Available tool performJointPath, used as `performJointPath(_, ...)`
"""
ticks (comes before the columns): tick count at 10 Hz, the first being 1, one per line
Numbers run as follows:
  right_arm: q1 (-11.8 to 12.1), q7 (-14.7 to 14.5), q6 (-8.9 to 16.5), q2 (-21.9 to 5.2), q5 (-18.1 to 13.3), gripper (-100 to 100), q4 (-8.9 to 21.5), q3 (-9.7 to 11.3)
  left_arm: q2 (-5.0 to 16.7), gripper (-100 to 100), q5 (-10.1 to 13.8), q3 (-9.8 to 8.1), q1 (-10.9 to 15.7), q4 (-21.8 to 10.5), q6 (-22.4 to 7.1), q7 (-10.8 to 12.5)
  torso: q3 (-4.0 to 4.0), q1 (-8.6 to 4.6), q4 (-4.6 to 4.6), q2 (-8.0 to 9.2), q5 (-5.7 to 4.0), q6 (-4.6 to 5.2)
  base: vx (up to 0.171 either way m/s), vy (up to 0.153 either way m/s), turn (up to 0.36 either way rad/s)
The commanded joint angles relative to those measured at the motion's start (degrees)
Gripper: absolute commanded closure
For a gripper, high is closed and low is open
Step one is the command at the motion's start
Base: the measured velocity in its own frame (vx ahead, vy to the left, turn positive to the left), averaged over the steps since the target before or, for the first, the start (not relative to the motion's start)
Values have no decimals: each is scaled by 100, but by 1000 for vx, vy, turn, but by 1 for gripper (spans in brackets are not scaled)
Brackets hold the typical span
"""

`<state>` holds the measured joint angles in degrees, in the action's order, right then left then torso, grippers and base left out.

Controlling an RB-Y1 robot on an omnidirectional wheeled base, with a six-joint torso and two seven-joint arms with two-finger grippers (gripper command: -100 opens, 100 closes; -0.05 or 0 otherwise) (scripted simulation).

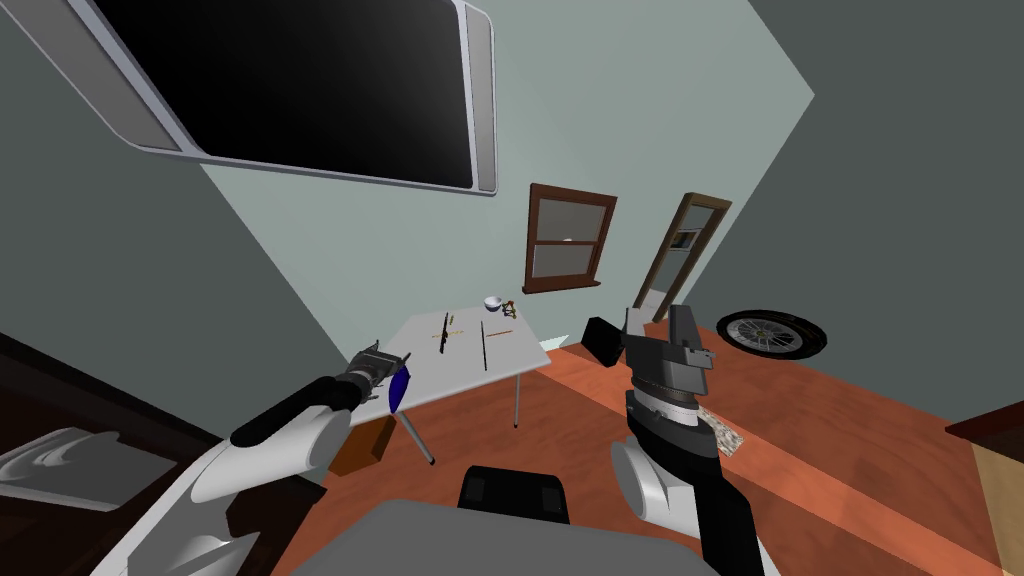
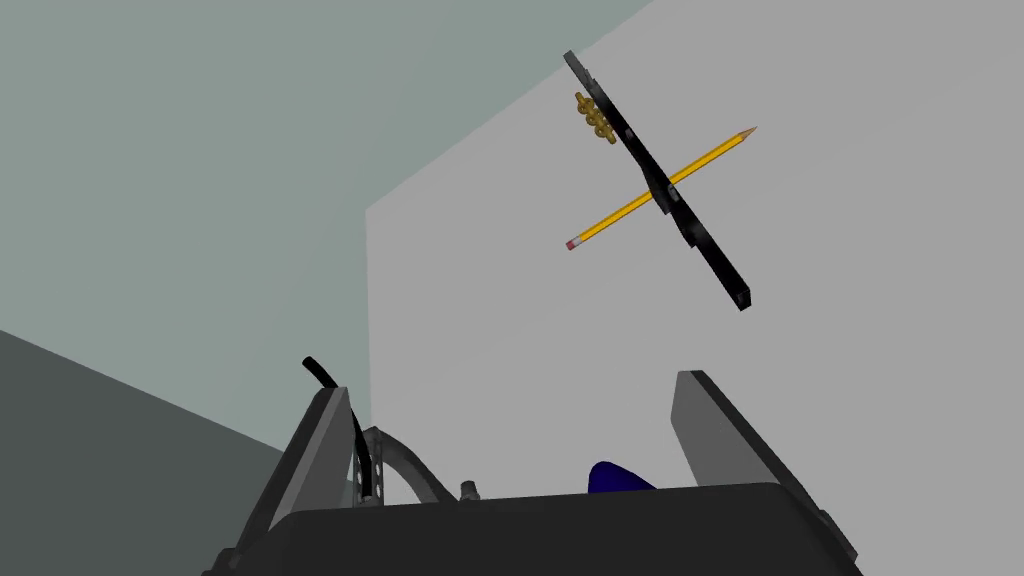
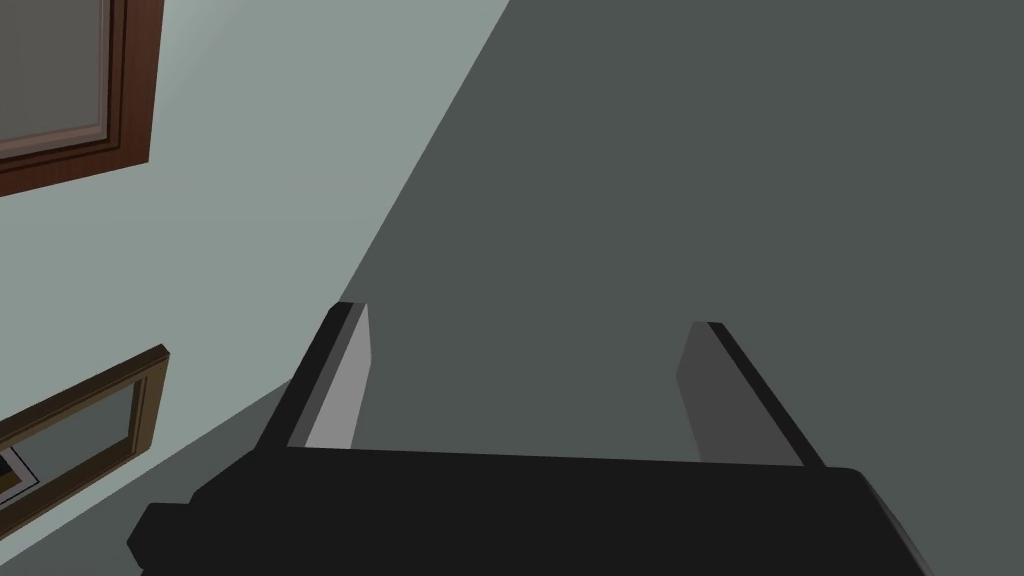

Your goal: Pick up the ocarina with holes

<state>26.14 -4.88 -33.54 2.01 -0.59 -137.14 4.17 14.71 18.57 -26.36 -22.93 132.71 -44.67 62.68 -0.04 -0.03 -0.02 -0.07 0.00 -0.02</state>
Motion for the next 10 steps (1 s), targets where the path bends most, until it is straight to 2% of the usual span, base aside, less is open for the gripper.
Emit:
performJointPath(1, 0, 0, 0, 0, 0, 0, 0, 0, -47, -100, 8, -57, 13, -66, -286, 179, 0, 0, 0, 0, 0, 0, 26, -14, -37)
performJointPath(2, 0, 0, 0, 0, 0, 0, 0, 0, -47, -100, 8, -57, 13, -66, -317, 179, -1, 0, 0, -2, 0, 0, 21, -8, -19)
performJointPath(3, 0, 0, 0, 0, 0, 0, 0, 0, -77, -100, 36, -117, 0, -119, -517, 326, 0, 0, 0, 0, 0, 0, 26, -8, -39)
performJointPath(4, 0, 0, 0, 0, 0, 0, 0, 0, -77, -100, 36, -117, 0, -119, -556, 326, -1, 0, 0, -2, 0, 1, 23, -6, -19)
performJointPath(6, 0, 0, 0, 0, 0, 0, 0, 0, -139, -100, 74, -225, -42, -237, -930, 591, -1, 1, 0, -2, 0, 0, 38, -9, -40)
performJointPath(7, 0, 0, 0, 0, 0, 0, 0, 0, -139, -100, 74, -225, -42, -237, -994, 591, -5, 1, -2, -9, 1, 1, 36, -6, -15)
performJointPath(10, 0, 0, 0, 0, 0, 0, 0, 0, -238, -100, 97, -343, -131, -435, -1527, 896, -2, 4, -1, -3, 1, -1, 34, 1, -35)
